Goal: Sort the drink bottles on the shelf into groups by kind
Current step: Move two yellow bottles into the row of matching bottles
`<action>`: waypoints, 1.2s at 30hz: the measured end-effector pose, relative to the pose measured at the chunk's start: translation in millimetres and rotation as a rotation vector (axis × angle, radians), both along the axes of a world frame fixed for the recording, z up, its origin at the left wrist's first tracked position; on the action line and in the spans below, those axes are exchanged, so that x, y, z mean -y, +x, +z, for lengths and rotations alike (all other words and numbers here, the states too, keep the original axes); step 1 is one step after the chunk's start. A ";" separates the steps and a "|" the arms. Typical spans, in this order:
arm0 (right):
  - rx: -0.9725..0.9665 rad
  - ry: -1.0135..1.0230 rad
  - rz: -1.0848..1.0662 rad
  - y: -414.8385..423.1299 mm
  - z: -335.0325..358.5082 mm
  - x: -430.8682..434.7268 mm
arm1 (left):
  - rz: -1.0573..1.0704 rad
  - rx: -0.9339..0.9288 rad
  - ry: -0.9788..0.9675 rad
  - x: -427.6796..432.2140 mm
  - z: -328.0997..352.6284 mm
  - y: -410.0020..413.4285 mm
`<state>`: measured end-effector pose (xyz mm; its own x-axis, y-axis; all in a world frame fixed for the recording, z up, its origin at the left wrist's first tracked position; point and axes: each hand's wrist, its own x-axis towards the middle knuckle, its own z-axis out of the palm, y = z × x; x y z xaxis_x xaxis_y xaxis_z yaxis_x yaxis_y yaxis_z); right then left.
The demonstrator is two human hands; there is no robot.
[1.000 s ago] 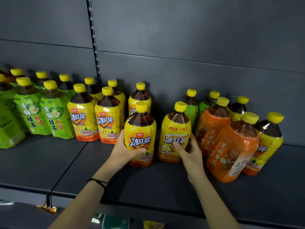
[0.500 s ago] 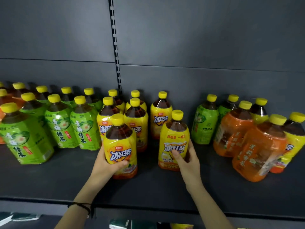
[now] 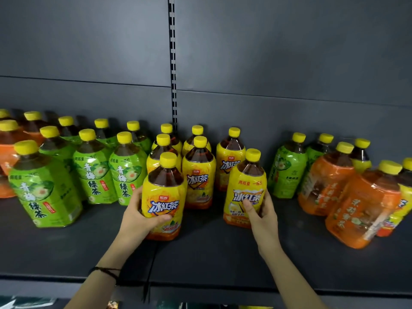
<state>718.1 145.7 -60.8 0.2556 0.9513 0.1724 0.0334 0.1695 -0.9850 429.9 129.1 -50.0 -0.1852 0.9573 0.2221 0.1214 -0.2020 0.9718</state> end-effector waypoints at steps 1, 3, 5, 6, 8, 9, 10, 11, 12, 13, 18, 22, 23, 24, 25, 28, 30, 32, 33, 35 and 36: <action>-0.005 0.001 0.003 -2.4 0.0 -3.2 | -0.010 -0.008 -0.001 -0.7 -0.5 -3.8; -0.011 -0.003 0.009 -7.7 0.5 -9.1 | 0.005 0.005 0.000 -3.8 -1.9 -7.0; 0.007 -0.008 0.016 -12.3 1.5 -15.2 | 0.035 0.022 0.017 -8.6 -1.3 -7.1; 0.015 -0.008 0.020 -13.8 2.0 -18.4 | 0.037 0.025 0.020 -10.5 -0.3 -6.5; 0.021 -0.011 0.032 -16.5 3.7 -24.4 | 0.026 0.020 0.012 -13.3 0.2 -7.2; 0.026 -0.015 0.033 -18.2 4.1 -27.6 | 0.019 0.013 0.011 -14.4 -0.4 -8.4; 0.030 -0.016 0.033 -20.1 4.8 -30.3 | 0.014 0.006 0.011 -15.2 -1.2 -9.1; 0.035 -0.018 0.029 -22.2 4.9 -33.8 | 0.015 -0.001 0.010 -16.4 -2.6 -9.8; 0.044 -0.019 0.025 -24.4 4.8 -37.3 | 0.018 -0.015 0.014 -17.5 -4.5 -10.3; 0.054 -0.019 0.019 -26.4 4.0 -41.2 | 0.025 -0.029 0.021 -18.2 -5.9 -10.4; 0.109 -0.041 0.011 -25.4 0.3 -56.0 | 0.054 -0.056 0.045 -22.3 -10.0 -10.0; 0.026 -0.080 0.082 -20.9 5.3 -57.6 | 0.073 -0.090 0.034 -28.4 -16.3 -16.3; 0.010 -0.089 0.081 -21.4 5.7 -57.3 | 0.070 -0.096 0.032 -29.1 -17.2 -17.8; -0.001 -0.093 0.076 -22.9 5.9 -56.3 | 0.068 -0.103 0.029 -29.6 -17.6 -18.4; -0.006 -0.090 0.066 -24.9 5.8 -55.0 | 0.069 -0.109 0.024 -29.8 -17.8 -18.6; -0.014 -0.086 0.022 -32.0 6.1 -48.5 | 0.057 -0.139 0.028 -27.9 -16.8 -18.6; -0.015 -0.096 -0.017 -34.6 5.3 -44.0 | 0.034 -0.152 0.028 -23.4 -15.2 -16.7; -0.019 -0.109 -0.050 -36.3 4.2 -39.0 | 0.024 -0.173 0.032 -16.0 -13.0 -13.7; -0.017 -0.112 -0.062 -37.3 4.7 -35.5 | 0.021 -0.179 0.035 -12.6 -12.0 -12.7; -0.014 -0.121 -0.079 -38.4 6.7 -25.6 | 0.000 -0.188 0.039 -5.4 -13.0 -13.8; -0.015 -0.129 -0.089 -38.0 8.0 -19.8 | -0.010 -0.202 0.041 -1.8 -15.6 -16.1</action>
<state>680.1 165.5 -52.9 0.3417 0.9387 0.0460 0.0275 0.0390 -0.9989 413.8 130.9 -65.6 -0.1233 0.9482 0.2926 0.3107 -0.2432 0.9189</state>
